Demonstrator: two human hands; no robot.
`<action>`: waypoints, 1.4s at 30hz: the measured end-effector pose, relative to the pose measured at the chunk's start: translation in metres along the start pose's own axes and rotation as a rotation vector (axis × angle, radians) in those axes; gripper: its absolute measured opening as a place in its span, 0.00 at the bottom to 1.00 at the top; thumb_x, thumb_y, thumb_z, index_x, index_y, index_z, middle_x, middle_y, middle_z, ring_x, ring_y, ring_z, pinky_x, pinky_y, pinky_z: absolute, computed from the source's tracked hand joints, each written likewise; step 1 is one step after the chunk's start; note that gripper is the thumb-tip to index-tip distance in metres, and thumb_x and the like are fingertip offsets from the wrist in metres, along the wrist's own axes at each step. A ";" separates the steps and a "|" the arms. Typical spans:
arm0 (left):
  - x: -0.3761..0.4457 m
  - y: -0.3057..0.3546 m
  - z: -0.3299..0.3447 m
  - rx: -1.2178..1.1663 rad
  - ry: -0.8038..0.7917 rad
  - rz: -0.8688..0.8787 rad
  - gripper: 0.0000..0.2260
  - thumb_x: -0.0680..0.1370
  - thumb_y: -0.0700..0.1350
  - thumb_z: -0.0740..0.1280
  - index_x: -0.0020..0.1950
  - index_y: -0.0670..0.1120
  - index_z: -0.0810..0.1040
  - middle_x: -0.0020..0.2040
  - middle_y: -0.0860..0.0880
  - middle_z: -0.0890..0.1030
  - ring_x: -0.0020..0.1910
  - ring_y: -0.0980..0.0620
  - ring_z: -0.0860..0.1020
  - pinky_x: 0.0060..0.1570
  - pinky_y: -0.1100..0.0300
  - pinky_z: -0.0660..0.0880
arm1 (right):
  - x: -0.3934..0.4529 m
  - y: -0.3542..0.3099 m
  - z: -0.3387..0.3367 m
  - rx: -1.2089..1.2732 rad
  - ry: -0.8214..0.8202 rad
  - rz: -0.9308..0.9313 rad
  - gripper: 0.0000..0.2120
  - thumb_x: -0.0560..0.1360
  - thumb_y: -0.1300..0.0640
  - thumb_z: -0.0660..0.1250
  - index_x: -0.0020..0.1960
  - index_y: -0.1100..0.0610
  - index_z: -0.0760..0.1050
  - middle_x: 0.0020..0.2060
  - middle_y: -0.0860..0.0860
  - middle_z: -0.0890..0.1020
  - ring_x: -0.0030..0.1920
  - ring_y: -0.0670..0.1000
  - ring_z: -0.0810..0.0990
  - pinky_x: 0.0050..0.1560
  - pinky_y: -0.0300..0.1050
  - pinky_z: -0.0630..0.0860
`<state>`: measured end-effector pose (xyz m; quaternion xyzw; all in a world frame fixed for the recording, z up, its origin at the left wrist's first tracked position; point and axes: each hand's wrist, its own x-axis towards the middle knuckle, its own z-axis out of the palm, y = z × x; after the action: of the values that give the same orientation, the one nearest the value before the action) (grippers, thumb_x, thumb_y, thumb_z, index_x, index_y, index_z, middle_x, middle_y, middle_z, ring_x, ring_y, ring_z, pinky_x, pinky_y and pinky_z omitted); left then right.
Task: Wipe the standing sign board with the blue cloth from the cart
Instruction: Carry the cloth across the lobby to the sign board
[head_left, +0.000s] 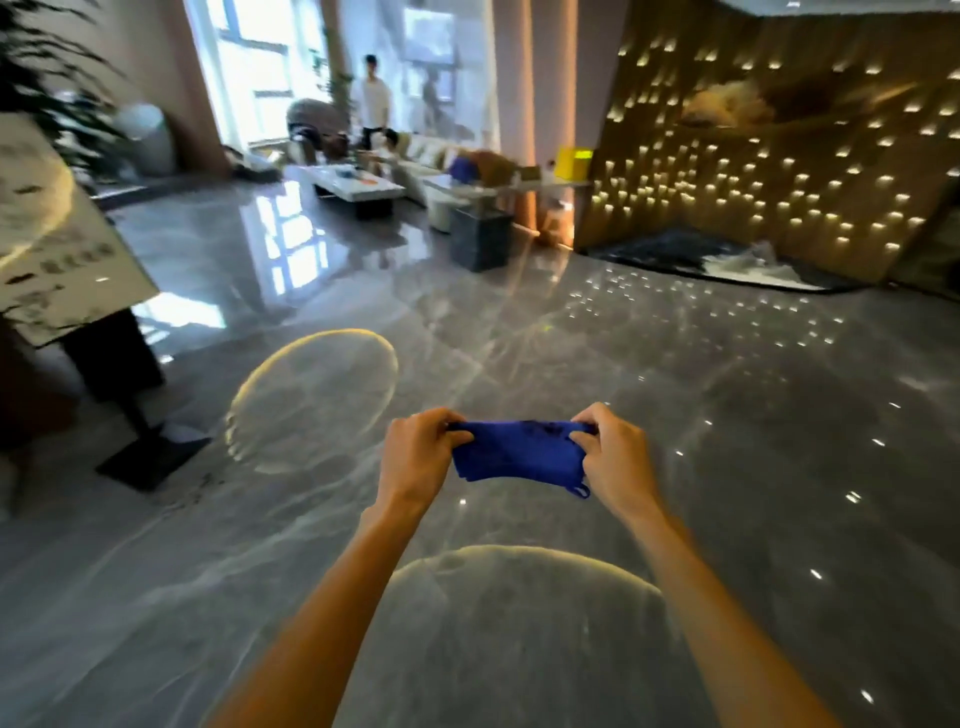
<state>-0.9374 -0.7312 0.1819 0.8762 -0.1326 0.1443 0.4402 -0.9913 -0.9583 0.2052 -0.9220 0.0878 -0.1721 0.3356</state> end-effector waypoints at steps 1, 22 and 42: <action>0.006 -0.006 -0.004 0.009 0.033 -0.019 0.04 0.75 0.40 0.72 0.46 0.47 0.86 0.38 0.54 0.84 0.35 0.64 0.78 0.37 0.76 0.73 | 0.015 -0.004 0.009 0.024 -0.028 -0.019 0.05 0.80 0.62 0.64 0.47 0.54 0.75 0.42 0.49 0.81 0.42 0.43 0.79 0.33 0.32 0.72; 0.044 -0.151 -0.136 0.163 0.452 -0.414 0.04 0.76 0.39 0.72 0.49 0.46 0.85 0.39 0.54 0.82 0.39 0.64 0.79 0.40 0.79 0.72 | 0.143 -0.153 0.224 0.268 -0.399 -0.388 0.04 0.78 0.65 0.67 0.48 0.59 0.80 0.41 0.51 0.80 0.42 0.49 0.77 0.34 0.26 0.70; 0.166 -0.319 -0.266 0.123 0.648 -0.522 0.10 0.75 0.38 0.73 0.44 0.55 0.83 0.36 0.61 0.81 0.39 0.69 0.80 0.34 0.76 0.74 | 0.254 -0.321 0.413 0.384 -0.502 -0.475 0.07 0.77 0.66 0.66 0.46 0.56 0.79 0.40 0.50 0.80 0.40 0.44 0.76 0.38 0.29 0.69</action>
<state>-0.7063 -0.3490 0.1612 0.8144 0.2482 0.3035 0.4278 -0.5864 -0.5421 0.1835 -0.8506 -0.2464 -0.0274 0.4638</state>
